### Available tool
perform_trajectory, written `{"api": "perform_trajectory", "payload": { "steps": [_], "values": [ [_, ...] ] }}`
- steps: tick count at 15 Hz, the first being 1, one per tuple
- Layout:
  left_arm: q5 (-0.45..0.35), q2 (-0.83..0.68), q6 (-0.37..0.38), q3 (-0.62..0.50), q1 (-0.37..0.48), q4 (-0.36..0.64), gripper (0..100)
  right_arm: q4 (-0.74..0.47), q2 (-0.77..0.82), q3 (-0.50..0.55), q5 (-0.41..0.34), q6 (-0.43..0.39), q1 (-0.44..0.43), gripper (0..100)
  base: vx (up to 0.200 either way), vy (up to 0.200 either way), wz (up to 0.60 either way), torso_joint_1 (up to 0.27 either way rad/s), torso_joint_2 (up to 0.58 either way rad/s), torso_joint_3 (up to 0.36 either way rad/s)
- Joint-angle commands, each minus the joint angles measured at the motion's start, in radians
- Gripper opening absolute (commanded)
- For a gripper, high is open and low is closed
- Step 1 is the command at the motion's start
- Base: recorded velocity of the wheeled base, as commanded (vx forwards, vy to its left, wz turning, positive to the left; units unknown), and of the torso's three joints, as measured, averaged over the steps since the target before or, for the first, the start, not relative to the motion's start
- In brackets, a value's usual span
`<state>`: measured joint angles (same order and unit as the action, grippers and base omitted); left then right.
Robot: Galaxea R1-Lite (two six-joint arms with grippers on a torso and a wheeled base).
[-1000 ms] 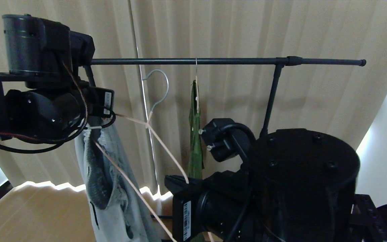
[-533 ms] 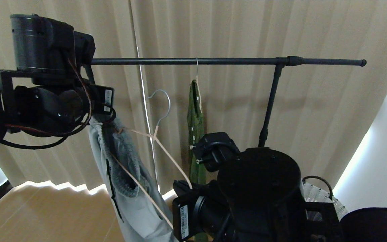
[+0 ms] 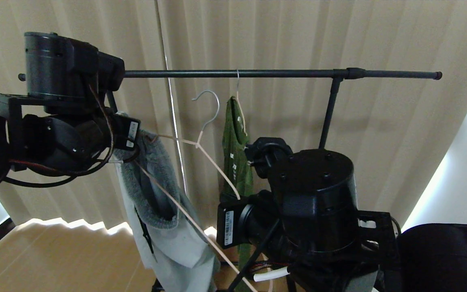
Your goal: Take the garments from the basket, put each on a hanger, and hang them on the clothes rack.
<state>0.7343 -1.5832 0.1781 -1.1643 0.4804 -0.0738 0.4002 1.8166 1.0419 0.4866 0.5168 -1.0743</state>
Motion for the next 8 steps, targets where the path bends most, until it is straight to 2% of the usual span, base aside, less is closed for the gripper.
{"api": "perform_trajectory", "payload": {
  "steps": [1,3,5,6,8],
  "values": [
    [0.001,0.006,-0.003,0.001,0.037,-0.001,0,0.002,0.006,0.007,0.0,0.0,0.0,0,0.0,0.0,0.0,0.0,0.0,0.0],
    [0.001,0.011,-0.005,0.001,0.06,0.0,0,0.002,0.006,0.007,0.0,0.0,0.0,0,0.0,0.0,0.0,0.0,0.0,0.0],
    [0.001,0.032,-0.006,0.0,0.119,0.002,0,0.002,0.012,0.007,-0.003,-0.001,0.0,0,0.0,0.0,0.0,0.0,0.0,0.0],
    [-0.001,0.048,-0.012,0.001,0.184,0.002,0,0.003,0.015,0.007,-0.006,-0.001,0.0,0,0.0,0.0,0.0,0.0,0.0,0.0],
    [-0.003,0.054,-0.019,0.001,0.21,0.002,0,0.04,0.021,0.004,-0.008,-0.006,0.0,0,0.0,0.0,0.0,0.0,0.0,0.0]
  ]
}}
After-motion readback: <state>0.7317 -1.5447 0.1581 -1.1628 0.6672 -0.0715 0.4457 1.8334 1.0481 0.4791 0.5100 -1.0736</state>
